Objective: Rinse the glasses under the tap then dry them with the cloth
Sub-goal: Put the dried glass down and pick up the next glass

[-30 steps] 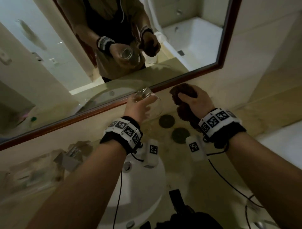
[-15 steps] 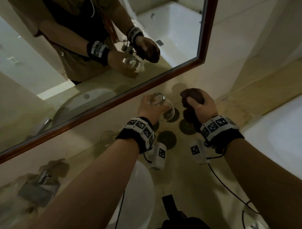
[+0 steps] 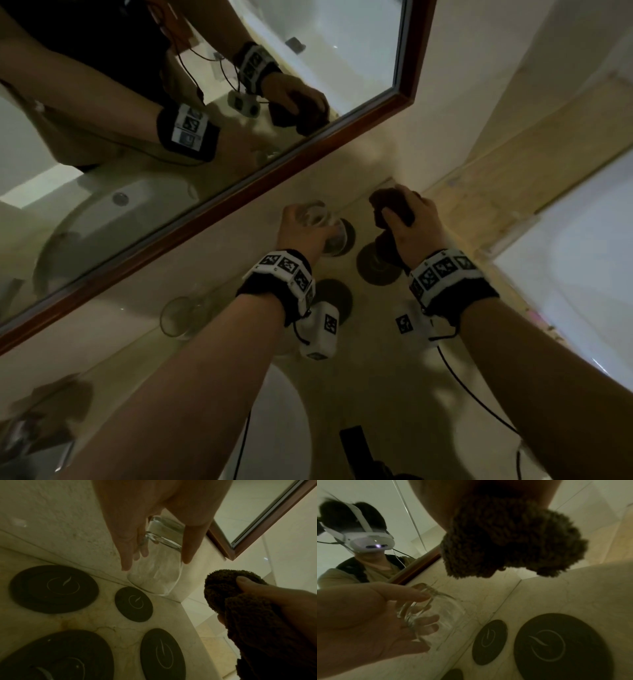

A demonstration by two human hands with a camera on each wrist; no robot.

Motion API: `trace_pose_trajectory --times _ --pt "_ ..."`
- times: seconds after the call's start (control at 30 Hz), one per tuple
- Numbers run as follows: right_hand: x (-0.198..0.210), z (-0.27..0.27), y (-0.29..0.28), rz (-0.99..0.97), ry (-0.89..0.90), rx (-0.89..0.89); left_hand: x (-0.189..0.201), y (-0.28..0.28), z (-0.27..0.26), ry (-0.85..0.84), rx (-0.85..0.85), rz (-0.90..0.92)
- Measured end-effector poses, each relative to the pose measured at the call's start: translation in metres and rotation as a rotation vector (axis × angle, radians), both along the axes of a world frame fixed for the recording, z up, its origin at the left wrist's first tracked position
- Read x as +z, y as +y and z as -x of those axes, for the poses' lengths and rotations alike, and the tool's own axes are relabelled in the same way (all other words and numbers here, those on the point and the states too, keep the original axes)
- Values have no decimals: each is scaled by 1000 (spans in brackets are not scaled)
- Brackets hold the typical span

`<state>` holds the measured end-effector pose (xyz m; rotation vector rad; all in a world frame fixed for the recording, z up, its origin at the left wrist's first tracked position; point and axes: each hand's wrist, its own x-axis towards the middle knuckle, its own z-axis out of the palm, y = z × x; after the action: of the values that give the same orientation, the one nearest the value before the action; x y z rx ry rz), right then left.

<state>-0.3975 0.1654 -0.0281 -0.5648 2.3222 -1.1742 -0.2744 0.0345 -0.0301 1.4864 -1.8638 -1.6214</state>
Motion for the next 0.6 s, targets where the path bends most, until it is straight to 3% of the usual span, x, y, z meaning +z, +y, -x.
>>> trace_pose_trajectory --times 0.27,0.6 --pt "-21 8 -12 -79 10 -35 -24 -6 14 -59 -4 -44" --pt "-33 11 -13 -73 -36 -10 -43 -4 30 -152 -60 36"
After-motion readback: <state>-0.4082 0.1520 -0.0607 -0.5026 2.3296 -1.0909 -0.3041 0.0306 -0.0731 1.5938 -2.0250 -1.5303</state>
